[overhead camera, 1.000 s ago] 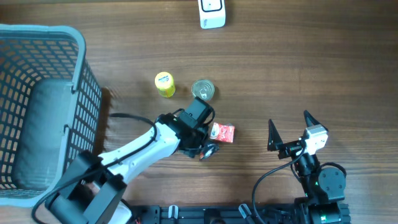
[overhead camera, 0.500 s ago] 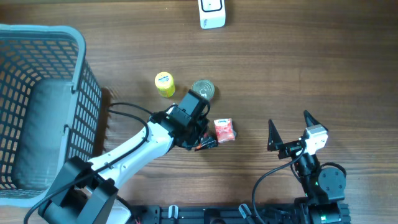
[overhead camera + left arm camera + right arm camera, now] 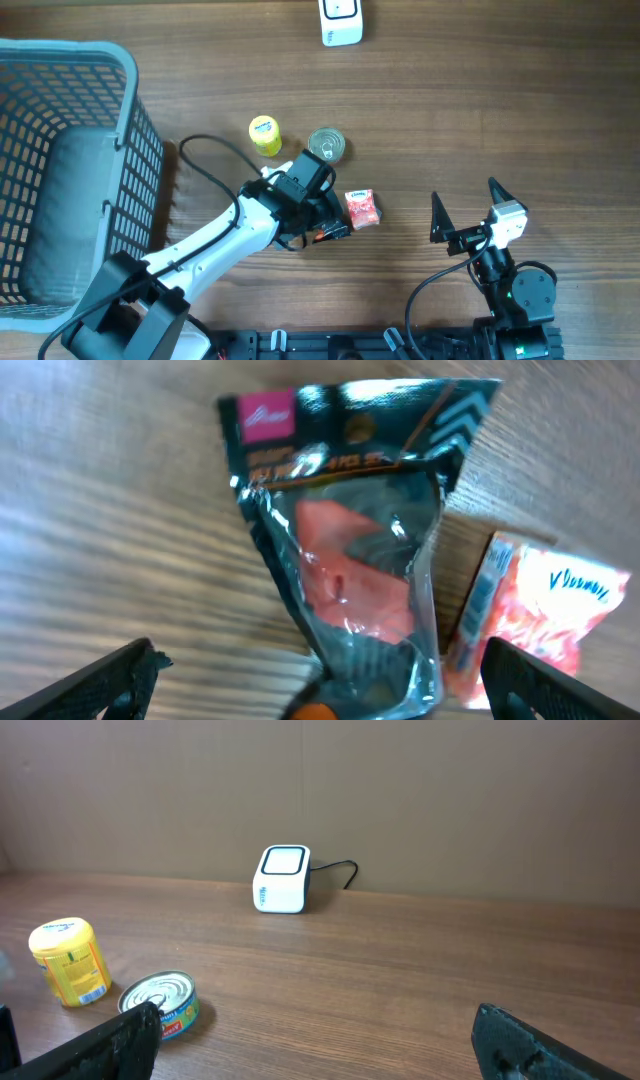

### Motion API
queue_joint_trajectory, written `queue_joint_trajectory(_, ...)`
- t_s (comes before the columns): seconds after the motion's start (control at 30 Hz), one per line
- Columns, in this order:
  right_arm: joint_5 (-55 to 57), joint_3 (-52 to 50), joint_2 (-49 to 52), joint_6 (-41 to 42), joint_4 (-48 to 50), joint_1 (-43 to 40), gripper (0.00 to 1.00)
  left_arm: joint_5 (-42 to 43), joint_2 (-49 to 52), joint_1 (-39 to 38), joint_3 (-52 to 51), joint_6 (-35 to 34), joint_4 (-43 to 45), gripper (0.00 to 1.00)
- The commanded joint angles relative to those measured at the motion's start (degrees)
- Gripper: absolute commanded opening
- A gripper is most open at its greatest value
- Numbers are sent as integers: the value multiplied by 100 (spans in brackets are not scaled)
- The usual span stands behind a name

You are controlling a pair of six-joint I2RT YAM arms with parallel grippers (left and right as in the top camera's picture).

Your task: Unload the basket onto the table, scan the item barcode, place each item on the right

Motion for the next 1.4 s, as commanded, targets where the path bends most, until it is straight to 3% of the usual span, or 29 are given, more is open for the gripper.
queue_joint_trajectory(0.0,76,-7,-9,-35,33,22,100,-601,-76,22,-7,1440,9,100)
queue_joint_trajectory(0.17,76,-7,-9,-33,33,22,100,-509,92,149,-7,1561,-24,100)
queue_joint_trajectory(0.4,76,-7,-9,-35,33,22,100,142,468,570,-7,1156,-7,100)
queue_joint_trajectory(0.53,76,-7,-9,-35,33,22,100,326,481,581,-7,595,-90,100)
queue_joint_trajectory(0.63,76,-7,-9,-35,33,22,100,520,474,575,-4,599,-76,90)
queue_joint_trajectory(0.8,76,-7,-9,-35,33,22,100,450,380,424,90,1115,111,99)
queue_joint_trajectory(1.13,76,-7,-9,-35,33,22,100,452,378,420,201,1720,46,100)
queue_joint_trajectory(1.37,76,-7,-9,-35,33,22,100,444,378,420,514,2951,-476,100)
